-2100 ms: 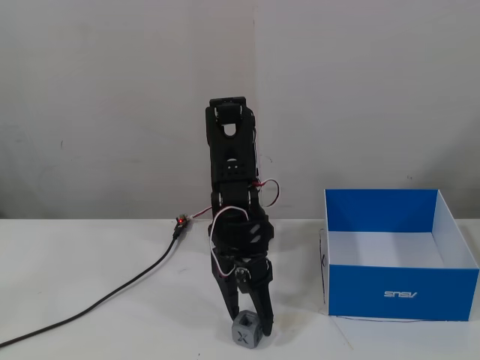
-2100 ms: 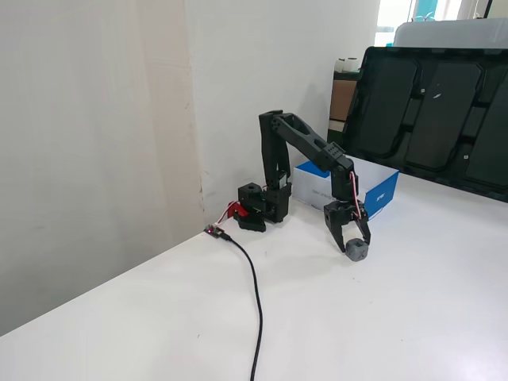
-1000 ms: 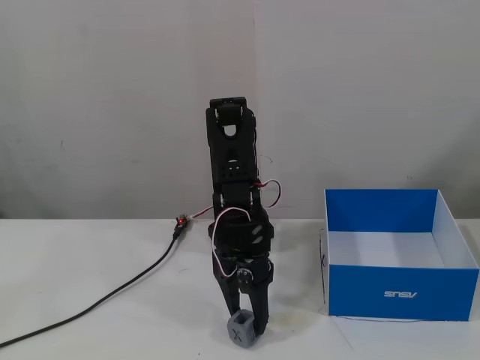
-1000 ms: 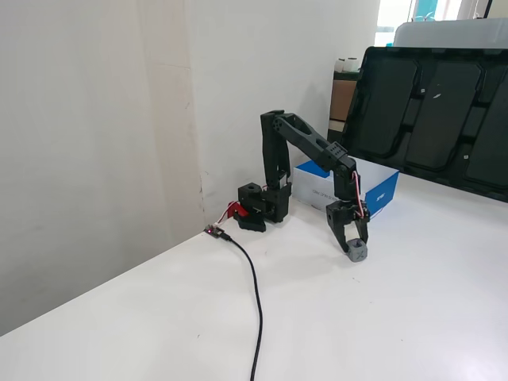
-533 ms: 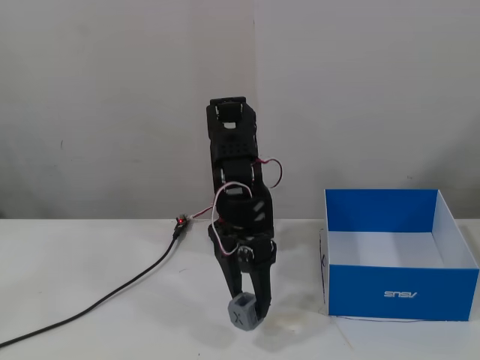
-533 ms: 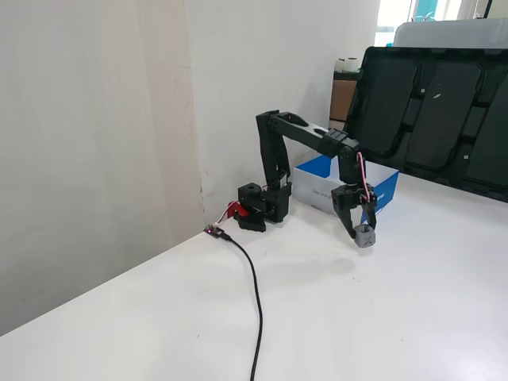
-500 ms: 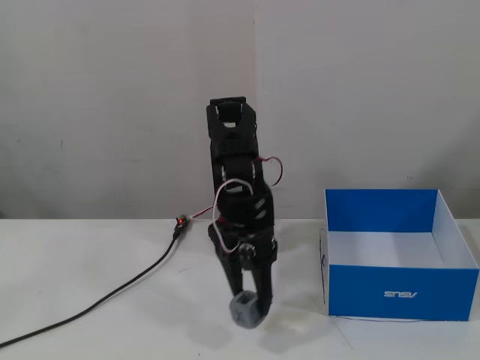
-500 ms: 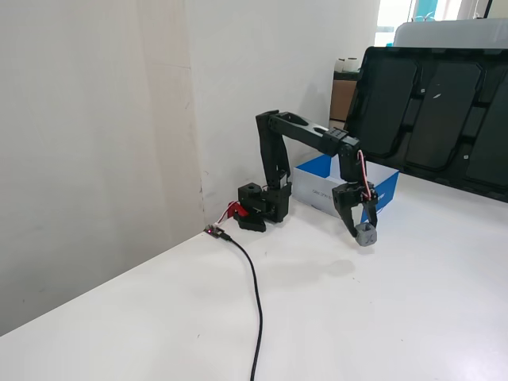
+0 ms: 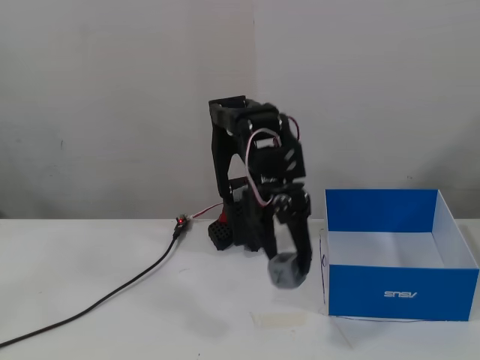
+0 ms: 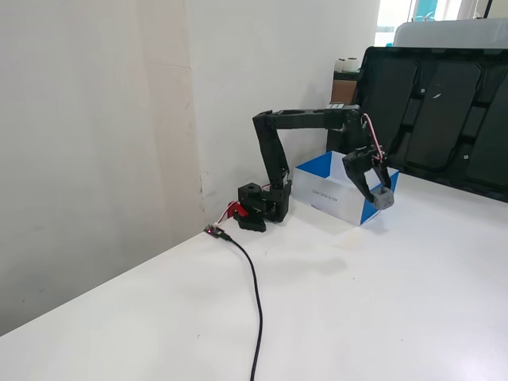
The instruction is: Pick the gray block and keep it in the box.
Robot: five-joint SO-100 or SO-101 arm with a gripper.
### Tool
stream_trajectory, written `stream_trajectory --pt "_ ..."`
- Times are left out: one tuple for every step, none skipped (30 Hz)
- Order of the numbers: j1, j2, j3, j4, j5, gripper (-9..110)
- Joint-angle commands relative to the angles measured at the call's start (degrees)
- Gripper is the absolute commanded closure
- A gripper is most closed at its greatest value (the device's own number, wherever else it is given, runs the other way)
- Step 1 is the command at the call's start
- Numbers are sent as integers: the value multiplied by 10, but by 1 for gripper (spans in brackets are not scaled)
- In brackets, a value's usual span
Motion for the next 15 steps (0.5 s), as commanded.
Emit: stream_trajectory --pt "-50 73 -52 13 19 97" --pt "-64 78 -52 16 25 97" --pt "-79 83 -52 18 30 97" --pt "-93 90 -52 20 37 97" --pt "-108 97 -52 21 43 97" --pt "-124 103 -52 23 49 97" --pt "-141 108 -53 25 55 97" --pt "-157 113 -54 28 61 97" --pt "-174 116 -54 32 67 97" --pt "-190 119 -55 36 73 97" --pt "-206 120 -56 39 79 97" --pt "-221 122 -58 42 84 97" --pt "-237 123 -61 47 90 97" --pt "-252 125 -62 51 96 97" --pt "-268 127 -63 54 101 97"
